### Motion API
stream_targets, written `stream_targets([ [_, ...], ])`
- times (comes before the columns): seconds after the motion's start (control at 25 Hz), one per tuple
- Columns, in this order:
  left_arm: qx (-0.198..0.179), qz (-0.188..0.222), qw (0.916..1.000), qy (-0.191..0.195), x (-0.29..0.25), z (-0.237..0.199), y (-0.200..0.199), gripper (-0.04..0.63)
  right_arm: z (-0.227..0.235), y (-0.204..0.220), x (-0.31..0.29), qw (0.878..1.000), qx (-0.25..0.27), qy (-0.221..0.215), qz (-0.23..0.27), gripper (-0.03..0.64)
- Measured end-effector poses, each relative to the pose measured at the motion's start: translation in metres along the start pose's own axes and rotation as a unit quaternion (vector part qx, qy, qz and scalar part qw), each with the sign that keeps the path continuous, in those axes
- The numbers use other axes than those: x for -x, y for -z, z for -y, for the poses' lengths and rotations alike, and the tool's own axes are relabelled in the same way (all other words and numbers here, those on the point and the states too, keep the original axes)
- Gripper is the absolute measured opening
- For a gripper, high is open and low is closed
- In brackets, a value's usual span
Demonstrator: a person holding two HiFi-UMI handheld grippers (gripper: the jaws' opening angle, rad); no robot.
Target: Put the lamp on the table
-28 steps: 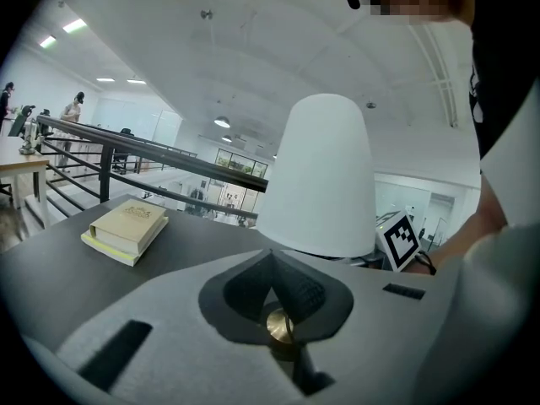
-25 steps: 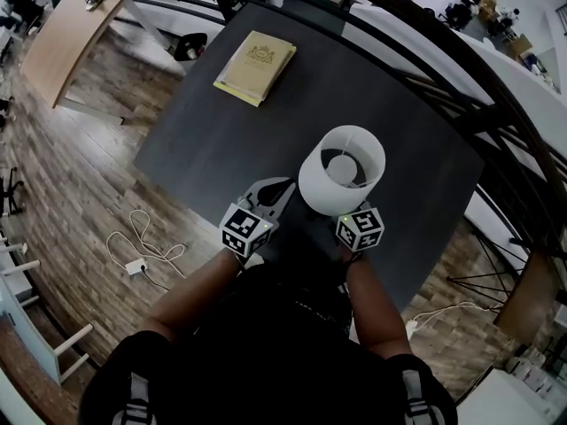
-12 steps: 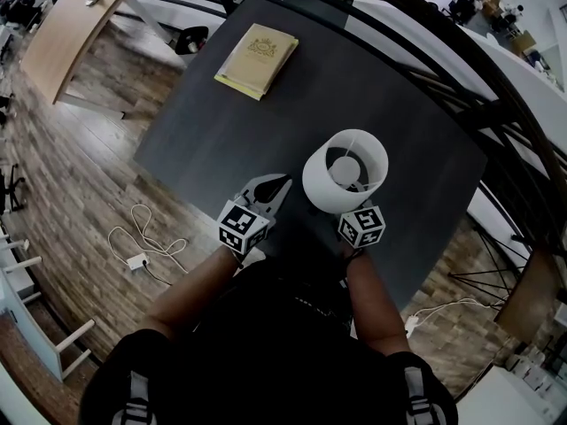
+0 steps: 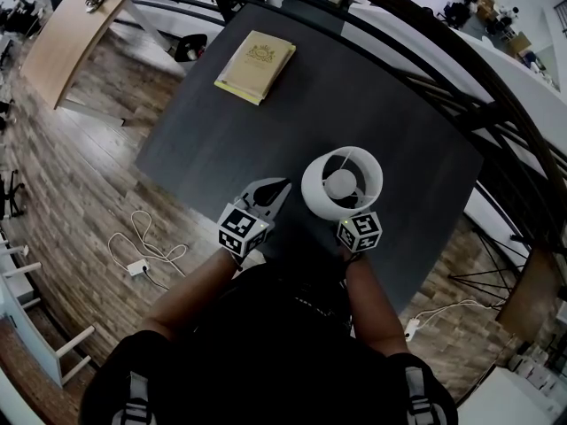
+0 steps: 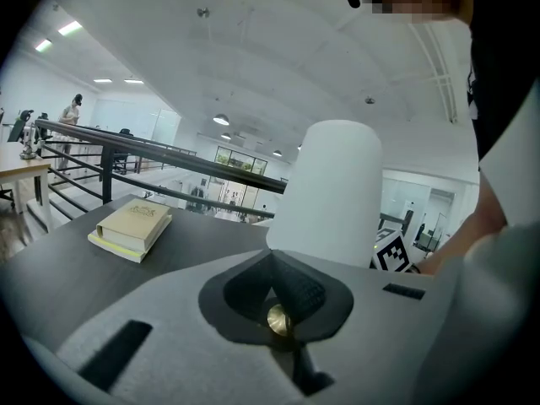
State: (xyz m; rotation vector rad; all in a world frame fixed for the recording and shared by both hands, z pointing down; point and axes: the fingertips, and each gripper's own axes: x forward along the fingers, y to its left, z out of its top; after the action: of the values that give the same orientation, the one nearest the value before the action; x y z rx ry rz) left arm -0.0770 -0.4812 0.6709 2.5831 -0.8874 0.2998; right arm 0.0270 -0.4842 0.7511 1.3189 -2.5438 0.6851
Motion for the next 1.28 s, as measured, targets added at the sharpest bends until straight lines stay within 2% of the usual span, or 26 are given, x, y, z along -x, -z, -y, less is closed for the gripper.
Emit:
stream_targets([
  [0.48,-0.011,0.003,0.9999,0.005,0.023,0.011,-0.001,0.009,0.004,0.028,0.013,0.999,0.011,0.023,-0.033,0.163],
  [0.8,-0.018,0.011,0.9998,0.001,0.05,0.033,0.003,0.009,-0.002,0.029,0.025,0.999,0.009,0.038,-0.024,0.163],
  [1.04,-0.032,0.033,0.999,0.005,0.078,0.053,-0.002,0.009,-0.012,0.032,0.052,0.998,0.014,0.062,-0.015,0.158],
  [1.28,-0.043,0.051,0.9977,0.013,0.105,0.071,-0.001,0.009,-0.049,0.035,0.079,0.998,0.03,0.064,0.001,0.057],
])
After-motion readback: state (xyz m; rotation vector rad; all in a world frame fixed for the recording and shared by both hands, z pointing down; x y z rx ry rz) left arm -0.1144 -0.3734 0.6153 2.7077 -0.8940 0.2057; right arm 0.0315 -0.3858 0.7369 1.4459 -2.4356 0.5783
